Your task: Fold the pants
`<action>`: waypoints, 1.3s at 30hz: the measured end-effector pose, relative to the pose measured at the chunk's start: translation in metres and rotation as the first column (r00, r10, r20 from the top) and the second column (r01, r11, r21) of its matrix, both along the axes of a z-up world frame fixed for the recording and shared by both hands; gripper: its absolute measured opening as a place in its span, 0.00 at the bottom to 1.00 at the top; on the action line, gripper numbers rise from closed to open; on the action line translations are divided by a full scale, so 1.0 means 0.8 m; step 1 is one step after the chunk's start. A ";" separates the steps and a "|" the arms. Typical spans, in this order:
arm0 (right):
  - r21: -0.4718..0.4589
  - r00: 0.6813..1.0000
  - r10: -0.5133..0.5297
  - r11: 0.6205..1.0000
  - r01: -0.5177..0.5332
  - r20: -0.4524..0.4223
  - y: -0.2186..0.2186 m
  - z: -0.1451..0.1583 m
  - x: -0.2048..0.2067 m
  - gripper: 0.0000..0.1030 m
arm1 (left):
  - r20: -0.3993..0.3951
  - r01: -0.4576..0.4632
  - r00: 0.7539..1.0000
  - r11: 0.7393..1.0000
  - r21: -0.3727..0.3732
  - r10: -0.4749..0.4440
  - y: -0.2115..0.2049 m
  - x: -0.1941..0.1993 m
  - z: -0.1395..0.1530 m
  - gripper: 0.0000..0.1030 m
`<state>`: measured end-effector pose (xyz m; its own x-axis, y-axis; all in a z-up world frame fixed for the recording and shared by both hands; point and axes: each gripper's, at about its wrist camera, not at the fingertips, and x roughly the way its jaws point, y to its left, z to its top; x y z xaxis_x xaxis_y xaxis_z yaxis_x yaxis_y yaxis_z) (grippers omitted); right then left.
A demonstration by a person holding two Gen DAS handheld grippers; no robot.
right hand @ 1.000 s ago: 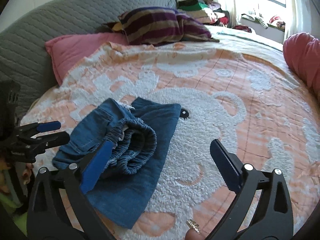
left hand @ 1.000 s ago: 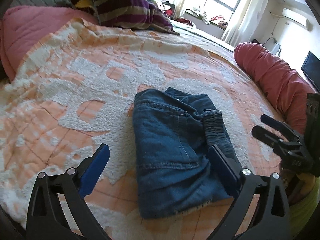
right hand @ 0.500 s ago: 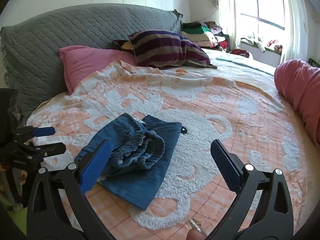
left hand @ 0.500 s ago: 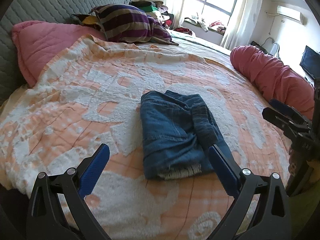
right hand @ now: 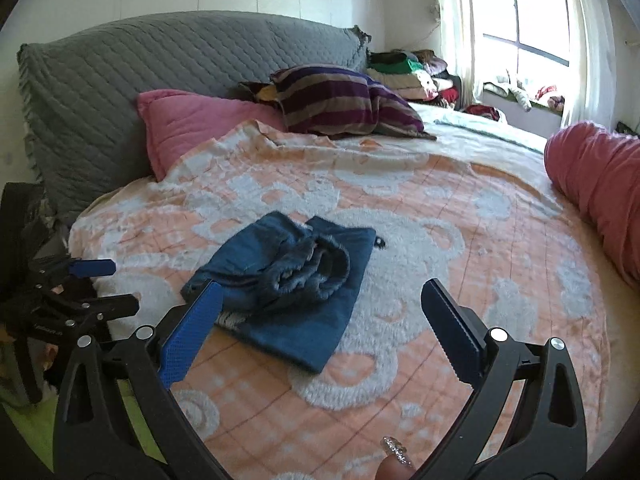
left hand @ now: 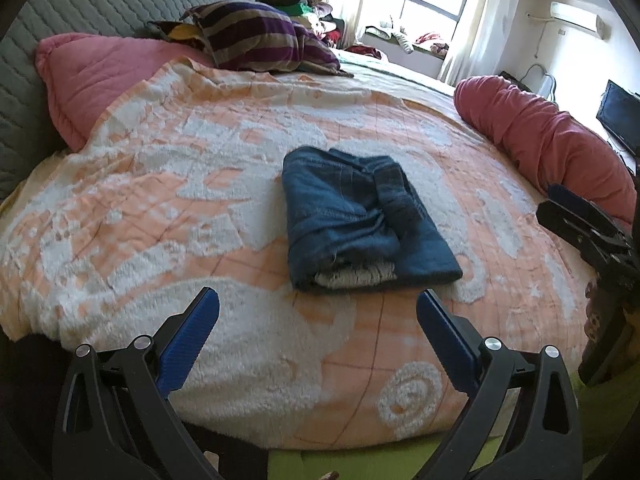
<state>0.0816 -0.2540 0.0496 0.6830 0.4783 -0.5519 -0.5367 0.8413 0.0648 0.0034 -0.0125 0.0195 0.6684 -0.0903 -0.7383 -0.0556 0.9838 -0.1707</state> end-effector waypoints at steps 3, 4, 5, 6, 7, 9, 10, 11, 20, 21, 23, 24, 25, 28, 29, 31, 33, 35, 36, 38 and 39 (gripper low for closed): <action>-0.020 1.000 0.004 1.000 -0.005 -0.017 -0.001 -0.010 -0.009 0.91 | -0.015 -0.004 1.000 1.000 -0.003 0.004 0.000 -0.003 -0.007 0.96; -0.028 1.000 0.007 1.000 -0.008 -0.025 -0.002 -0.014 -0.012 0.91 | -0.021 -0.006 1.000 1.000 -0.006 0.006 -0.001 -0.004 -0.009 0.96; -0.034 1.000 0.008 0.999 -0.009 -0.030 -0.002 -0.018 -0.016 0.91 | -0.028 -0.011 1.000 1.000 -0.011 0.010 0.001 -0.005 -0.012 0.96; -0.039 0.999 0.006 0.999 -0.008 -0.032 -0.003 -0.021 -0.018 0.91 | -0.035 -0.017 0.999 1.000 -0.015 0.016 0.003 -0.005 -0.014 0.96; -0.044 0.999 0.006 0.999 -0.007 -0.037 -0.004 -0.025 -0.021 0.91 | -0.044 -0.028 0.999 0.999 -0.023 0.027 0.006 -0.005 -0.017 0.96; -0.052 0.999 -0.004 0.999 0.001 -0.050 -0.004 -0.034 -0.024 0.91 | -0.055 -0.044 0.998 0.999 -0.030 0.042 0.010 -0.005 -0.021 0.96; -0.054 0.998 -0.007 0.999 0.004 -0.059 -0.004 -0.039 -0.024 0.91 | -0.058 -0.048 0.997 0.998 -0.032 0.046 0.011 -0.004 -0.021 0.96; -0.058 0.997 -0.013 0.998 0.009 -0.073 -0.003 -0.045 -0.023 0.91 | -0.060 -0.050 0.997 0.998 -0.032 0.048 0.011 -0.004 -0.022 0.96; -0.063 0.985 -0.090 0.995 0.081 -0.151 -0.002 -0.073 -0.010 0.91 | -0.079 -0.034 0.996 0.999 0.005 0.034 0.003 -0.002 -0.027 0.96; -0.064 0.983 -0.099 0.994 0.090 -0.152 -0.002 -0.074 -0.008 0.91 | -0.081 -0.031 0.996 1.000 0.006 0.031 0.002 -0.001 -0.027 0.96; -0.063 0.983 -0.102 0.994 0.093 -0.153 -0.003 -0.074 -0.007 0.91 | -0.083 -0.028 0.996 1.000 0.011 0.029 0.001 -0.001 -0.028 0.96; -0.065 0.983 -0.103 0.993 0.094 -0.153 -0.003 -0.074 -0.007 0.91 | -0.084 -0.027 0.996 1.000 0.013 0.028 0.000 -0.002 -0.028 0.96; -0.064 0.983 -0.102 0.994 0.093 -0.150 -0.004 -0.073 -0.006 0.91 | -0.084 -0.026 0.996 1.000 0.014 0.027 -0.001 -0.002 -0.028 0.96; -0.063 0.984 -0.100 0.994 0.092 -0.149 -0.005 -0.073 -0.005 0.91 | -0.084 -0.028 0.996 1.000 0.014 0.029 -0.002 -0.002 -0.028 0.96; -0.063 0.984 -0.099 0.994 0.090 -0.149 -0.005 -0.073 -0.005 0.91 | -0.084 -0.028 0.996 1.000 0.014 0.029 -0.001 -0.002 -0.028 0.96; -0.063 0.984 -0.101 0.994 0.093 -0.148 -0.006 -0.073 -0.004 0.91 | -0.084 -0.029 0.996 0.999 0.014 0.030 -0.002 -0.002 -0.028 0.96; -0.062 0.983 -0.103 0.994 0.094 -0.149 -0.006 -0.073 -0.004 0.91 | -0.083 -0.029 0.996 0.999 0.015 0.030 -0.002 -0.002 -0.028 0.96; -0.061 0.983 -0.105 0.993 0.097 -0.148 -0.007 -0.072 -0.004 0.91 | -0.083 -0.028 0.996 0.999 0.015 0.030 -0.002 -0.001 -0.028 0.96; -0.061 0.984 -0.104 0.994 0.096 -0.147 -0.007 -0.072 -0.003 0.91 | -0.083 -0.029 0.996 0.999 0.016 0.030 -0.002 -0.002 -0.028 0.96; -0.061 0.984 -0.103 0.994 0.095 -0.146 -0.007 -0.071 -0.003 0.91 | -0.083 -0.029 0.996 0.999 0.019 0.030 -0.002 -0.001 -0.028 0.96; -0.060 0.984 -0.103 0.994 0.095 -0.146 -0.007 -0.071 -0.004 0.91 | -0.083 -0.029 0.996 0.999 0.020 0.030 -0.003 -0.001 -0.028 0.96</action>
